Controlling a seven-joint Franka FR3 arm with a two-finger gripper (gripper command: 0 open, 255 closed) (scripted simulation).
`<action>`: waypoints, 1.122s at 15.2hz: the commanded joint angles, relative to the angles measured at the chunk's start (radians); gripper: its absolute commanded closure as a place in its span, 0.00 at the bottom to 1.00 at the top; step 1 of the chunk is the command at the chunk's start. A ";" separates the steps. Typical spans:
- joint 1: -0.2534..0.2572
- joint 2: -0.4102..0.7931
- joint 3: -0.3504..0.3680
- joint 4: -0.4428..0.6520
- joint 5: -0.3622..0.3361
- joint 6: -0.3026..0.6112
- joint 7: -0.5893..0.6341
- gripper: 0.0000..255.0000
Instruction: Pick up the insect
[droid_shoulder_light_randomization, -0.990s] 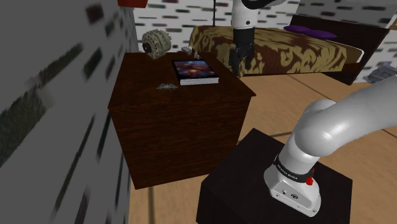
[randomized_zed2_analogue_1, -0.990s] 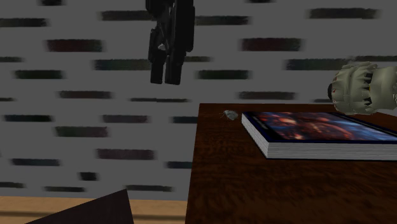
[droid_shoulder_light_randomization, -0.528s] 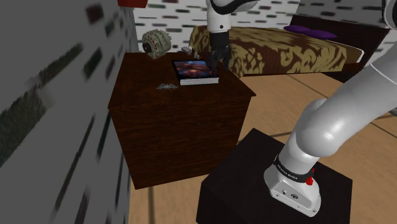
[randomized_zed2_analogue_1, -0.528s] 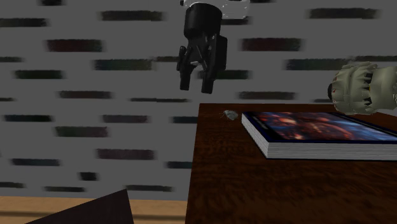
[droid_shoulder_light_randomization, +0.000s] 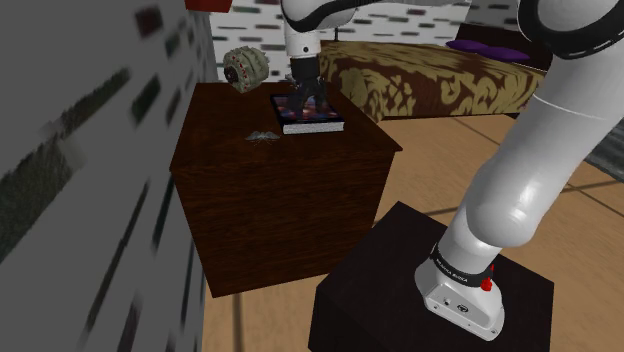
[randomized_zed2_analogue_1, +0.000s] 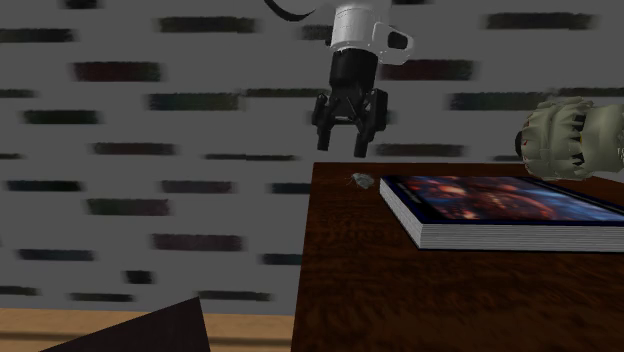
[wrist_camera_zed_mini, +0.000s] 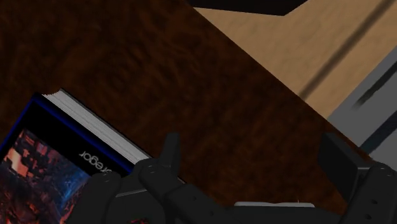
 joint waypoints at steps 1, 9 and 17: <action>0.008 0.084 0.008 0.090 0.009 -0.010 -0.006 0.00; 0.040 0.413 0.041 0.474 0.028 -0.075 -0.022 0.00; 0.054 0.546 0.052 0.586 0.029 -0.058 -0.027 0.00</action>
